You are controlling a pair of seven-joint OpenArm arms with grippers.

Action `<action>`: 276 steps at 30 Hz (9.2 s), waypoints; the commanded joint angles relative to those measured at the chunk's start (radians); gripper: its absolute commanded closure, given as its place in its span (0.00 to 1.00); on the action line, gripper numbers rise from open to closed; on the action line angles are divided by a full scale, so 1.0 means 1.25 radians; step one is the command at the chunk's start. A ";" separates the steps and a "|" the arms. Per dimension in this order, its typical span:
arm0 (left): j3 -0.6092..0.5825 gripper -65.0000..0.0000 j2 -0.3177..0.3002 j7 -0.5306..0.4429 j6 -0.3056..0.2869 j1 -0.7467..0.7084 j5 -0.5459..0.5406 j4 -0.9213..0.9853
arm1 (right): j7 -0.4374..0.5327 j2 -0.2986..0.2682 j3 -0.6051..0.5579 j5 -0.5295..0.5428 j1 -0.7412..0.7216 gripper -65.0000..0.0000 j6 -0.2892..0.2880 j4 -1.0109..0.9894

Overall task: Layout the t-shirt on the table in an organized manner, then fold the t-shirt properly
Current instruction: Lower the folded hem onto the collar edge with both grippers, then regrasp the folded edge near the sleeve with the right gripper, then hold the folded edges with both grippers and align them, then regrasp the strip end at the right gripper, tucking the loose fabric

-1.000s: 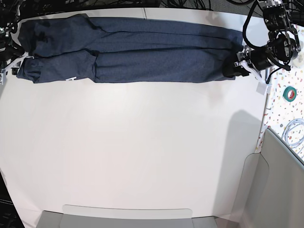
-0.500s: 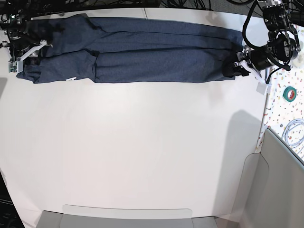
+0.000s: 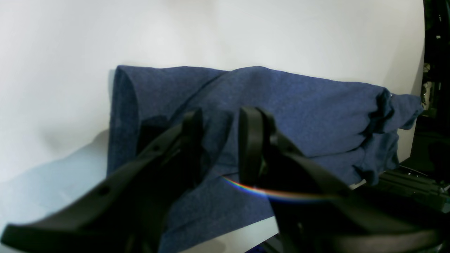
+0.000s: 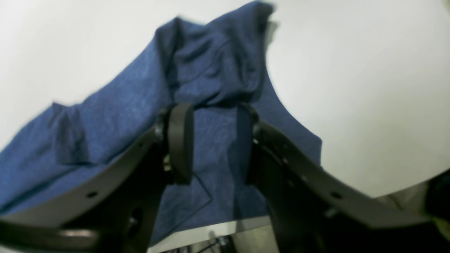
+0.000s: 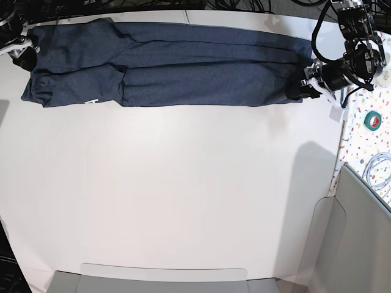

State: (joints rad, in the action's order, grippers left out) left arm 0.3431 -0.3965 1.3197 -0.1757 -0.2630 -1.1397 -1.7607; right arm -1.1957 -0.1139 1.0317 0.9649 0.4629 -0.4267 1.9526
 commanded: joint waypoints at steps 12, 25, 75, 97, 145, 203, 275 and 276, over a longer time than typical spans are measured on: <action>0.004 0.73 0.009 -0.003 -0.001 0.002 -0.014 -0.012 | -0.103 0.014 0.010 0.011 -0.146 0.67 0.002 -0.055; 0.004 0.73 0.010 -0.003 -0.001 0.002 -0.016 -0.012 | -0.160 0.013 -0.023 0.013 -0.218 0.44 -0.001 -0.095; 0.008 0.73 0.037 -0.002 -0.002 -0.007 -0.017 -0.012 | -0.154 0.014 -0.093 0.020 -0.236 0.47 -0.002 -0.154; 0.008 0.73 0.037 -0.002 -0.002 -0.007 -0.017 -0.012 | -0.154 0.025 -0.107 0.020 -0.233 0.47 -0.002 -0.155; 0.008 0.79 0.037 -0.002 -0.002 -0.020 -0.017 -0.012 | -0.160 0.018 -0.146 0.214 -0.220 0.94 -0.069 -0.154; 0.005 0.79 0.037 -0.003 -0.002 -0.015 -0.017 -0.012 | -0.080 -0.036 -0.238 -0.117 -0.188 0.60 -0.070 -0.108; 0.011 0.79 0.037 -0.003 -0.002 -0.020 -0.017 -0.012 | -0.160 -0.161 -0.326 0.415 -0.157 1.00 -0.176 -0.387; 0.011 0.79 0.037 -0.003 -0.002 -0.020 -0.017 -0.012 | -0.160 -0.170 -0.326 0.415 -0.152 1.00 -0.176 -0.387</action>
State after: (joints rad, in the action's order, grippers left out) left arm 0.3473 -0.3359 1.3239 -0.1757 -0.2909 -1.1374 -1.7607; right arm -1.4033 -0.3038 0.6182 1.4528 0.2760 -0.6319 1.4509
